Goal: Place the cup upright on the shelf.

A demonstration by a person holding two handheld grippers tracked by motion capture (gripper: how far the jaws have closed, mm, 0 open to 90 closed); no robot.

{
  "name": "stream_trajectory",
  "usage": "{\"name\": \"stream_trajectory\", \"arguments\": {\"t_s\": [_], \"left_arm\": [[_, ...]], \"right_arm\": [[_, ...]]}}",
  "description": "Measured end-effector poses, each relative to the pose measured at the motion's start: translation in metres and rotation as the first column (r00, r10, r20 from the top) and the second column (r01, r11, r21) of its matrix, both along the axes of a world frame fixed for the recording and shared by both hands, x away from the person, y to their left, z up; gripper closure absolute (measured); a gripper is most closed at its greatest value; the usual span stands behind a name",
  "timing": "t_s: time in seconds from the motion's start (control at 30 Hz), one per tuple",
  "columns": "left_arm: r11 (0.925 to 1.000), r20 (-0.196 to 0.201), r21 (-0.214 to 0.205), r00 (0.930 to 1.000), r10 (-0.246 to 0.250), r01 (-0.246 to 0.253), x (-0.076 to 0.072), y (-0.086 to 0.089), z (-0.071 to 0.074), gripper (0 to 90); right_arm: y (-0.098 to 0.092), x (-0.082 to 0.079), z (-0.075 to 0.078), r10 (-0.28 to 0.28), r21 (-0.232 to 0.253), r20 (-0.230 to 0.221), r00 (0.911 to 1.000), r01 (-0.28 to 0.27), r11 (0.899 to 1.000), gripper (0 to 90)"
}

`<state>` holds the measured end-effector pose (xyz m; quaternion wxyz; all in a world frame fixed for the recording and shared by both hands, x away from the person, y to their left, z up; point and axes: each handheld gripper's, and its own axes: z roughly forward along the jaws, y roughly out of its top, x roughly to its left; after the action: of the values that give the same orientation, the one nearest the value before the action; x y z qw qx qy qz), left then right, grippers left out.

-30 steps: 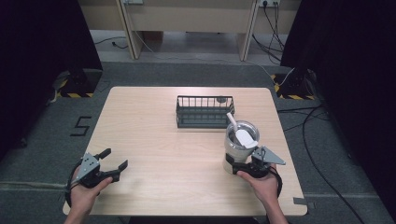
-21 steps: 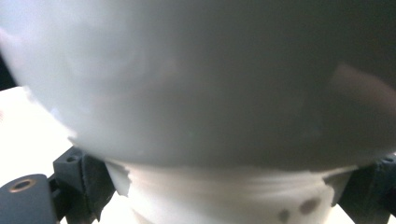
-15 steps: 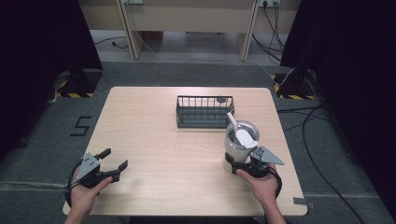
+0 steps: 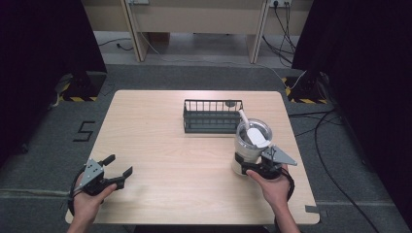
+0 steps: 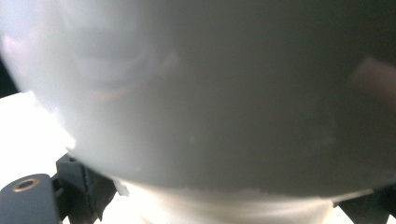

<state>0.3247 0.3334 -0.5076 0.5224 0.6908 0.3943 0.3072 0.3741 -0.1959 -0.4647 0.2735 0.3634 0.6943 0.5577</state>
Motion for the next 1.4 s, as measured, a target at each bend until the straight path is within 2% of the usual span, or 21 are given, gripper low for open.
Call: {"name": "stream_trajectory", "arguments": {"t_s": [0.5,1.4], "left_arm": [[1.0,0.003,-0.001,1.0,0.0,0.0,0.0,-0.001,0.0,14.6],[1.0,0.007,0.004,1.0,0.004,-0.005,0.0,0.0,0.0,14.6]], "right_arm": [[0.002,0.016,0.025,-0.016,-0.026,0.022,0.9996,0.016,1.0,10.3],[0.013,0.048,0.047,-0.02,-0.031,0.03,0.9994,0.021,0.999,10.4]]}}
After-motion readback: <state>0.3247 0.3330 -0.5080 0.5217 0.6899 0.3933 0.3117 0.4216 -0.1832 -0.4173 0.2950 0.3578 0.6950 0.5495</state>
